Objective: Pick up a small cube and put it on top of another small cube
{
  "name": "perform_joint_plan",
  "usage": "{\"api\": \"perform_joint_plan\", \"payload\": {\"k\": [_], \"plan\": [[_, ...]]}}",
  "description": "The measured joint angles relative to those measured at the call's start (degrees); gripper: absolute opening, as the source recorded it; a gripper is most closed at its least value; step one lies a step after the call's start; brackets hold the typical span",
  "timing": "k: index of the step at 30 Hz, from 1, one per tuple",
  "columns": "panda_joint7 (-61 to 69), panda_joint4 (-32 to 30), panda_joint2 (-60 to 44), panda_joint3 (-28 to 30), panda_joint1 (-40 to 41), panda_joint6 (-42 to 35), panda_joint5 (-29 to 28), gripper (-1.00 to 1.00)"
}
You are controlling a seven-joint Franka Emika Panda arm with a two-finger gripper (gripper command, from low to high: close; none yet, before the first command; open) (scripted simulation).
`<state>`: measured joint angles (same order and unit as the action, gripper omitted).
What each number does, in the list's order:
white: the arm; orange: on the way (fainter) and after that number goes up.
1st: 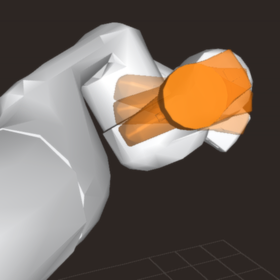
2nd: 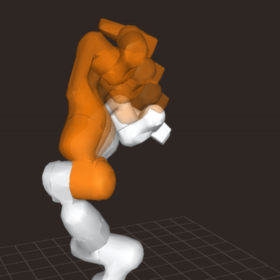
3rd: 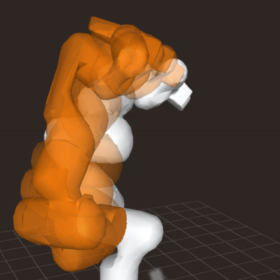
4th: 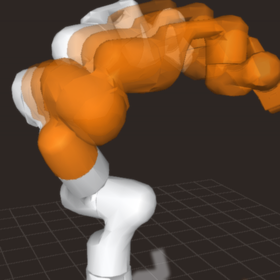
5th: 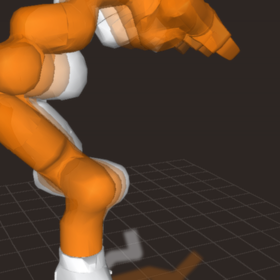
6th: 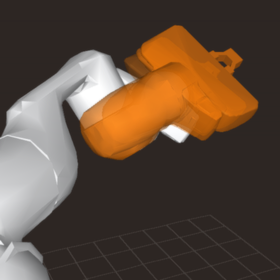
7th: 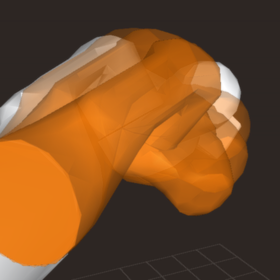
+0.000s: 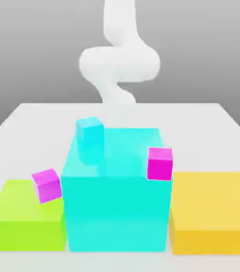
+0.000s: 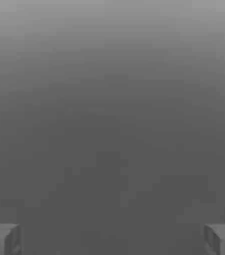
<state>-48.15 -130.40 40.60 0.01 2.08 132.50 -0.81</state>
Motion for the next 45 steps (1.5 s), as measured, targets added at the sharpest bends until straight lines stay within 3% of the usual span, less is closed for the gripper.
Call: {"api": "perform_joint_plan", "payload": {"k": [17, 33, 37, 38, 45], "plan": [[-13.75, 9.40, -35.66, 4.64, 11.08, 4.93, -2.73, 0.00], [-18.49, 18.17, -69.08, 8.55, 21.59, 9.50, 6.95, 0.00], [-18.08, 20.21, -77.39, 7.58, 23.46, 14.07, 9.03, 0.00], [-17.92, 20.58, -78.96, 7.32, 23.68, 15.22, 9.31, -1.00], [-17.75, 20.63, -79.12, 7.36, 23.65, 15.33, 9.58, -1.00]]}}
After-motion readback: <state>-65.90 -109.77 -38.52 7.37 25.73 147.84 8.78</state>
